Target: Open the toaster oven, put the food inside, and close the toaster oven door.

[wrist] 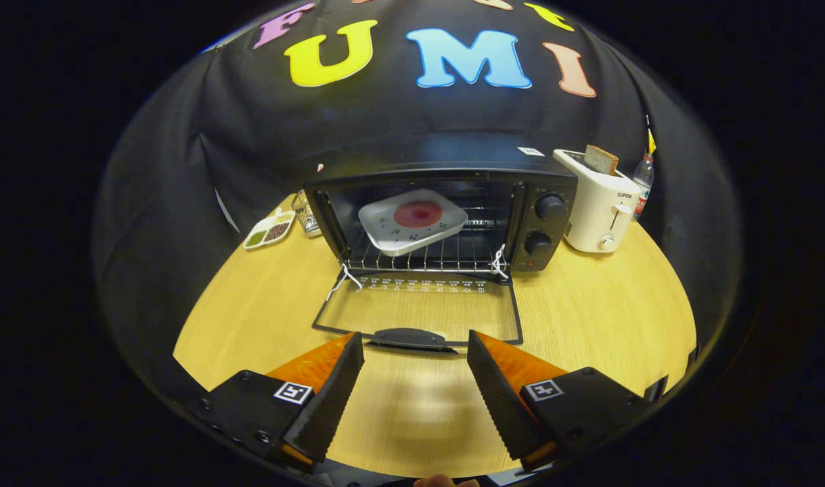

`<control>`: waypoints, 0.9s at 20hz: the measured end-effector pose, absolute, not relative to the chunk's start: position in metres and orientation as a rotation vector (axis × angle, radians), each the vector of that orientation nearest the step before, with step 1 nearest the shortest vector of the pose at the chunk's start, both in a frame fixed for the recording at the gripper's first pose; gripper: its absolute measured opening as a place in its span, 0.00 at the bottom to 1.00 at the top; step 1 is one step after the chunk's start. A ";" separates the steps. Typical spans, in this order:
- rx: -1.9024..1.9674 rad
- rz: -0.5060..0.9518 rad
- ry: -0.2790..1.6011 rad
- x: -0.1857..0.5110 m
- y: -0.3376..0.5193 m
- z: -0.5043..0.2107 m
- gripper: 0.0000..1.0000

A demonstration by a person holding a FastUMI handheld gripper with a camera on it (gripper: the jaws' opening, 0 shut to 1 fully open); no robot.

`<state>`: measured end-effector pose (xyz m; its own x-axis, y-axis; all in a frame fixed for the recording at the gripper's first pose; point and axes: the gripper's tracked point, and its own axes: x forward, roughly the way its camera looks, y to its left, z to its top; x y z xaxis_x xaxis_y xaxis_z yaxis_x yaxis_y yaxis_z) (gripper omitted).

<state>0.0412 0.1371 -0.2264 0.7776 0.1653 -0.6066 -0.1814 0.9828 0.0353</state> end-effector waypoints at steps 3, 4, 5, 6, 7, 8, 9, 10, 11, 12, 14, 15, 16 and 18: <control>-0.056 0.156 0.727 0.044 0.135 -0.254 0.98; -0.073 0.148 0.747 0.045 0.135 -0.263 0.98; -0.093 0.143 0.765 0.047 0.134 -0.270 0.98; -0.114 0.135 0.779 0.048 0.134 -0.277 0.98; -0.129 0.126 0.794 0.050 0.133 -0.282 0.98; -0.137 0.122 0.813 0.050 0.135 -0.290 0.98; -0.151 0.110 0.838 0.051 0.135 -0.296 0.98; -0.160 0.097 0.859 0.050 0.135 -0.302 0.98; -0.166 0.093 0.869 0.052 0.136 -0.306 0.99; -0.168 0.089 0.881 0.054 0.137 -0.309 0.99; -0.150 0.078 0.899 0.059 0.139 -0.314 0.99; -0.137 0.069 0.902 0.063 0.140 -0.314 0.99; -0.127 0.067 0.911 0.065 0.140 -0.317 0.99; -0.121 0.066 0.935 0.066 0.138 -0.320 0.99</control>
<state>0.0663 0.1375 -0.3204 0.5925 0.0043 -0.8056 -0.1092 0.9912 -0.0750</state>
